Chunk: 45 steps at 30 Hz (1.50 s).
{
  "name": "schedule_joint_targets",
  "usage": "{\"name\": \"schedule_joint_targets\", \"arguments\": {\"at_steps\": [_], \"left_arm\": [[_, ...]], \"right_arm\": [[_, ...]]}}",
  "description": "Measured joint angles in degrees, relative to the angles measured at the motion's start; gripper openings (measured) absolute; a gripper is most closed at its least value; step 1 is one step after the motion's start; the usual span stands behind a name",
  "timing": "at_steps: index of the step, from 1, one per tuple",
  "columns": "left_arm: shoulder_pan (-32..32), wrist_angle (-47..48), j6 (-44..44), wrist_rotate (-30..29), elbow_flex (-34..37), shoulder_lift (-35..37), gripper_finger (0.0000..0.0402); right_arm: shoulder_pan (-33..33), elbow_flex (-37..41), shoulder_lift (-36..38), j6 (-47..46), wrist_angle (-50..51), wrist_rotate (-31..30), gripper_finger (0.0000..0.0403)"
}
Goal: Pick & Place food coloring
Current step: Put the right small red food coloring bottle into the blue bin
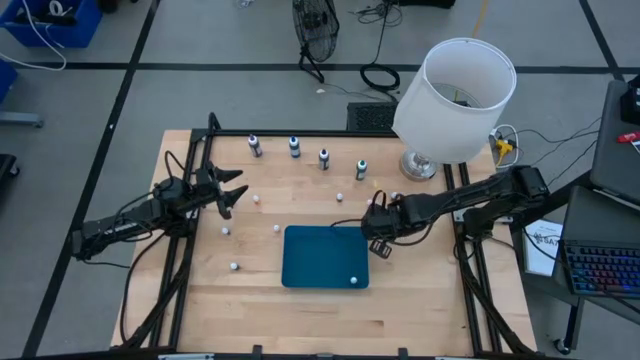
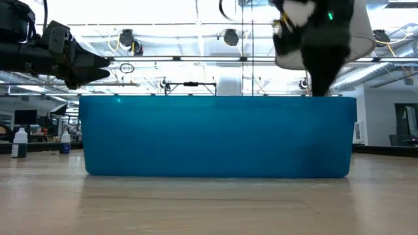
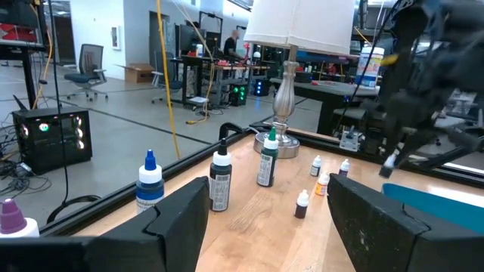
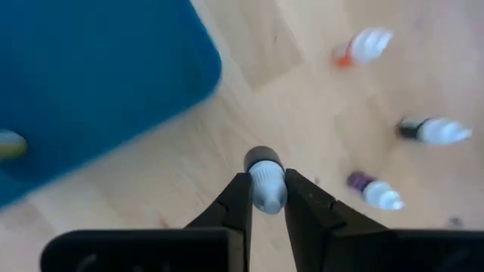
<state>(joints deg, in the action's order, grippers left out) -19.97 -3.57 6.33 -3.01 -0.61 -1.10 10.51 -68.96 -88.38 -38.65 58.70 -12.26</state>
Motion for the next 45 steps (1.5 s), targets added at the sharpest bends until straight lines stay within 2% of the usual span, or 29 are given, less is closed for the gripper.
{"name": "schedule_joint_targets", "arguments": {"at_steps": [2, 13, 18, 24, 27, 32, 40, 45], "left_arm": [[0.0, 0.0, 0.02, 0.01, -0.01, 0.0, 0.0269], [0.01, 0.02, 0.02, -0.01, 0.01, 0.0, 0.0269], [0.01, 0.01, 0.02, 0.01, 0.0, 0.0, 0.0269], [0.0, 0.0, -0.01, 0.01, 0.0, 0.0, 0.0269], [0.01, 0.0, 0.01, 0.0, -0.01, -0.01, 0.0269], [0.0, -0.02, 0.02, -0.01, 0.01, 0.0, 0.0269], [0.02, 0.0, -0.02, 0.0, 0.0, 0.0, 0.0269], [0.01, -0.01, 0.02, -0.01, 0.01, 0.0, 0.0269]], "right_arm": [[1.06, -3.73, 0.0, -0.1, 0.7, -1.55, 0.0042], [4.57, -20.36, -3.17, 4.12, -2.04, -1.24, 0.0042], [5.37, -29.27, -10.53, 7.11, 1.72, 1.06, 0.0042], [4.86, -40.75, -22.6, 12.44, 12.08, 6.13, 0.0042], [4.01, -40.9, -26.25, 14.65, 14.48, 7.92, 0.0042], [2.38, -38.13, -29.99, 16.45, 13.01, 7.88, 0.0042], [0.26, -27.6, -30.69, 20.2, 3.5, 8.07, 0.0042], [-1.52, -23.71, -30.45, 20.89, -1.65, 8.09, 0.0042]]}}
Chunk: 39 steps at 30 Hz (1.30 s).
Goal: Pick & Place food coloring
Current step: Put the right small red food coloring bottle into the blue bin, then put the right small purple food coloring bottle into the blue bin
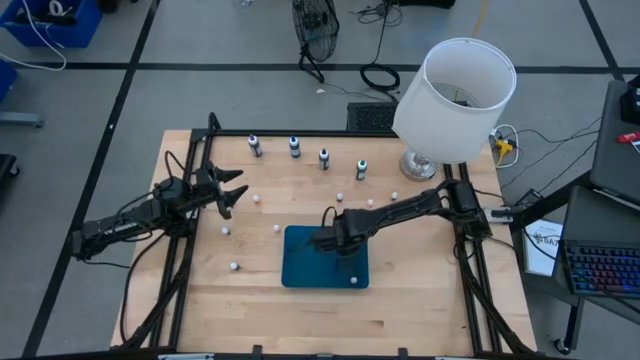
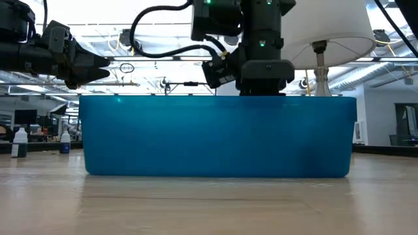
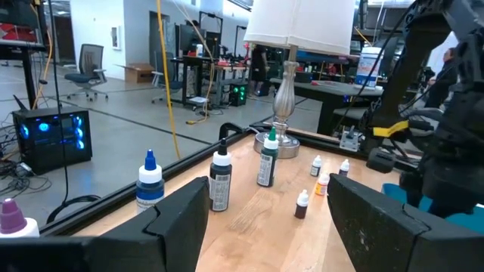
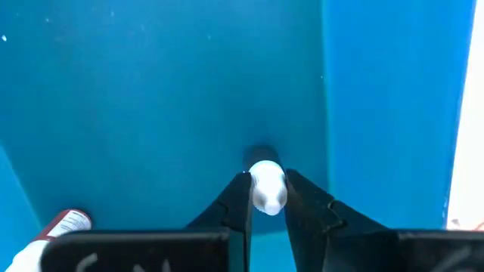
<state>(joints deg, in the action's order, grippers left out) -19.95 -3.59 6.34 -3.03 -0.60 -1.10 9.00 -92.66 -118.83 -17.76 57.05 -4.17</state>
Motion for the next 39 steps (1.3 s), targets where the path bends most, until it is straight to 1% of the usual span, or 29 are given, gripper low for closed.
{"name": "schedule_joint_targets", "arguments": {"at_steps": [10, 21, 27, 34, 39], "left_arm": [[-0.01, 0.01, -0.01, 0.0, -0.01, 0.0, 0.0269], [-0.01, 0.01, -0.04, 0.0, -0.02, 0.0, 0.0269], [0.01, 0.01, -0.04, 0.0, 0.0, 0.0, 0.0269], [0.01, 0.01, -0.02, 0.0, 0.0, 0.0, 0.0269], [0.0, 0.03, 0.0, 0.0, -0.01, 0.0, 0.0269]], "right_arm": [[-1.27, 1.53, 0.09, 0.7, -2.37, 0.04, 0.005], [-1.33, 1.93, -0.56, -0.17, -2.83, -0.3, 0.0107], [-1.55, 1.93, 0.0, -1.12, -2.81, -0.32, 0.0129], [-1.55, 1.86, 2.07, -2.52, -2.13, -0.32, 0.0134], [-1.54, 1.77, 5.09, -4.25, -0.54, -0.26, 0.0134]]}}
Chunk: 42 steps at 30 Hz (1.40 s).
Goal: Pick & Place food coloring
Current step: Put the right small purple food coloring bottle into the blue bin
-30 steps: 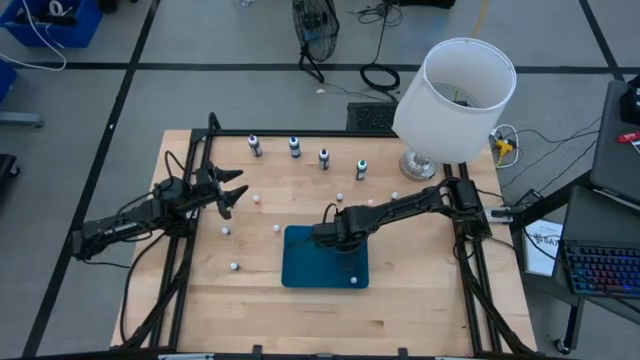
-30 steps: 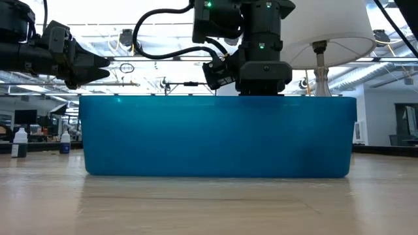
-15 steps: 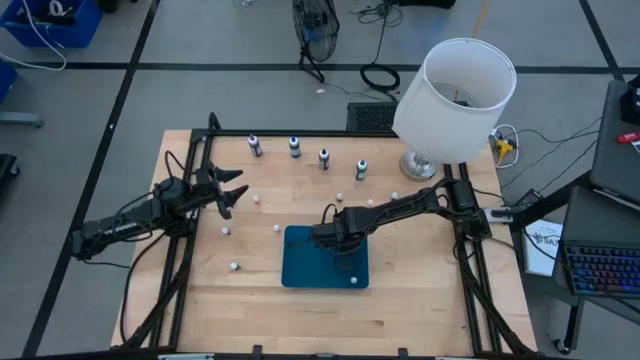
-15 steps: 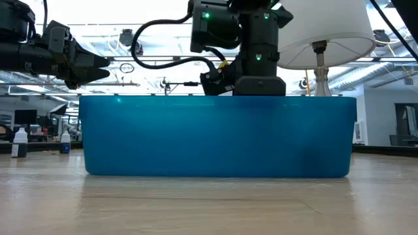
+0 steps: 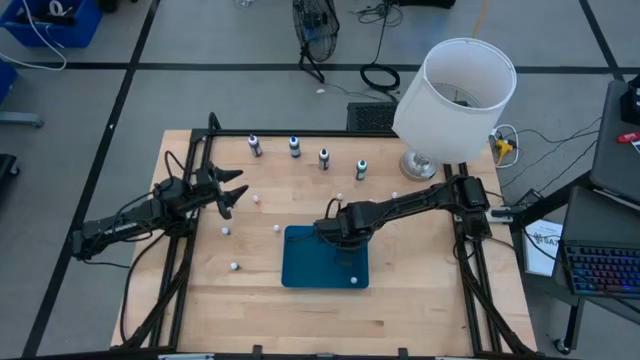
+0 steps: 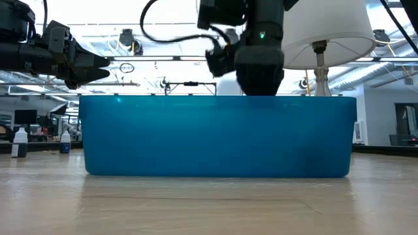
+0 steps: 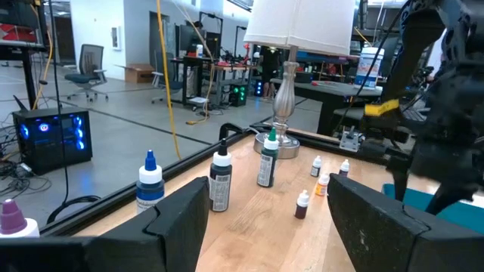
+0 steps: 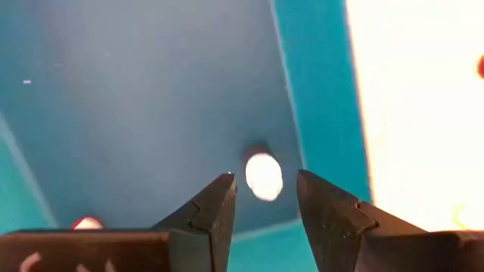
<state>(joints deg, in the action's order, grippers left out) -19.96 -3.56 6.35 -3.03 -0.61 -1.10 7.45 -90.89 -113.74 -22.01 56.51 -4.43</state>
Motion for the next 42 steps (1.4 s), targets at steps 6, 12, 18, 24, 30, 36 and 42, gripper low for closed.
{"name": "schedule_joint_targets", "arguments": {"at_steps": [6, 12, 18, 24, 30, 36, 42], "left_arm": [[0.0, -0.02, -0.01, 0.0, 0.01, 0.0, 0.0269], [-0.01, -0.02, -0.02, 0.0, -0.01, 0.0, 0.0269], [0.01, -0.02, -0.05, 0.0, 0.01, 0.0, 0.0269], [0.0, -0.02, -0.04, 0.0, 0.01, 0.0, 0.0269], [0.0, -0.02, 0.0, 0.0, 0.0, 0.0, 0.0269], [0.01, -0.02, 0.0, 0.0, 0.0, 0.0, 0.0269], [0.01, -0.02, -0.04, 0.0, -0.01, 0.0, 0.0269]], "right_arm": [[0.01, -0.02, 5.42, -3.51, 4.43, -0.2, 0.0133], [0.12, -0.02, 11.78, -9.82, 15.97, -4.39, 0.0131], [0.13, 3.95, 19.14, -15.97, 22.08, -12.64, 0.013], [-2.08, 15.24, 27.27, -21.01, 21.03, -13.13, 0.0157], [-6.13, 26.96, 32.77, -22.51, 14.98, -13.11, 0.021], [-10.14, 36.87, 34.44, -20.15, 3.58, -8.69, 0.0223], [-13.46, 42.75, 34.44, -17.7, -4.14, -7.08, 0.0213]]}}
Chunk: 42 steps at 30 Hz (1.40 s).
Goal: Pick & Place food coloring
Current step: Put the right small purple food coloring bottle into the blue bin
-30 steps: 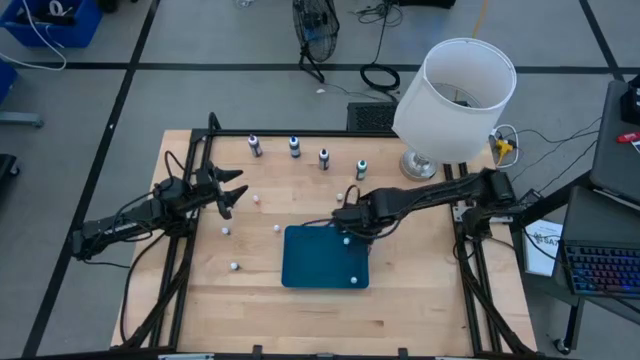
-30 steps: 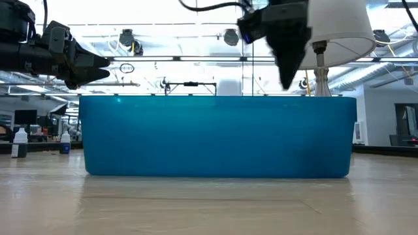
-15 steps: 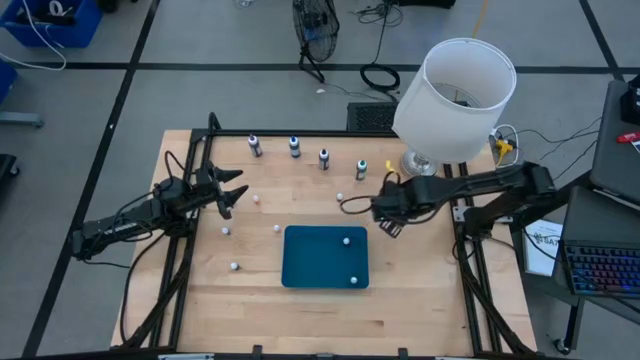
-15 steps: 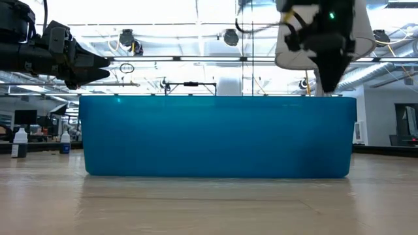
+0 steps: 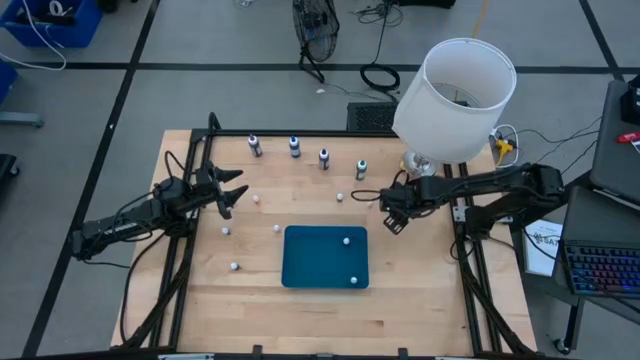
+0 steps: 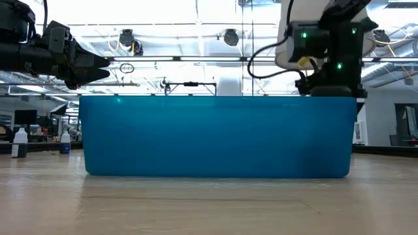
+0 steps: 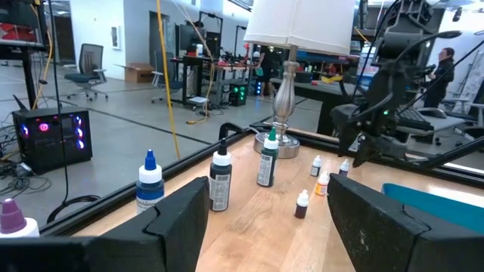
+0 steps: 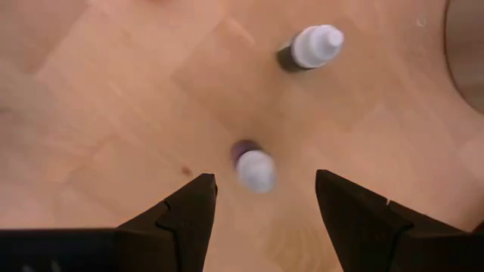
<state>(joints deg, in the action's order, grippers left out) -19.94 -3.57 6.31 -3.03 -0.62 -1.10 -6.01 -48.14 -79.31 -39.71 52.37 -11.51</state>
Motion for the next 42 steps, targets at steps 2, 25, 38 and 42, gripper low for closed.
{"name": "schedule_joint_targets", "arguments": {"at_steps": [2, 25, 38, 42], "left_arm": [[-0.01, 0.0, 0.01, 0.01, 0.01, 0.0, 0.0269], [-0.02, -0.01, 0.03, 0.0, 0.02, 0.0, 0.0269], [0.0, 0.0, 0.04, 0.0, 0.02, 0.0, 0.0269], [-0.01, 0.0, 0.02, 0.0, 0.02, 0.0, 0.0269]], "right_arm": [[-0.81, 0.85, 0.02, 0.32, -0.91, 0.08, 0.0211], [-3.0, 2.41, 0.04, 1.87, -5.02, 2.82, 0.0179], [-3.0, 2.41, 0.02, 1.67, -3.88, 2.82, 0.0103], [-3.0, 2.41, 0.02, 1.9, -3.36, 2.78, 0.0067]]}}
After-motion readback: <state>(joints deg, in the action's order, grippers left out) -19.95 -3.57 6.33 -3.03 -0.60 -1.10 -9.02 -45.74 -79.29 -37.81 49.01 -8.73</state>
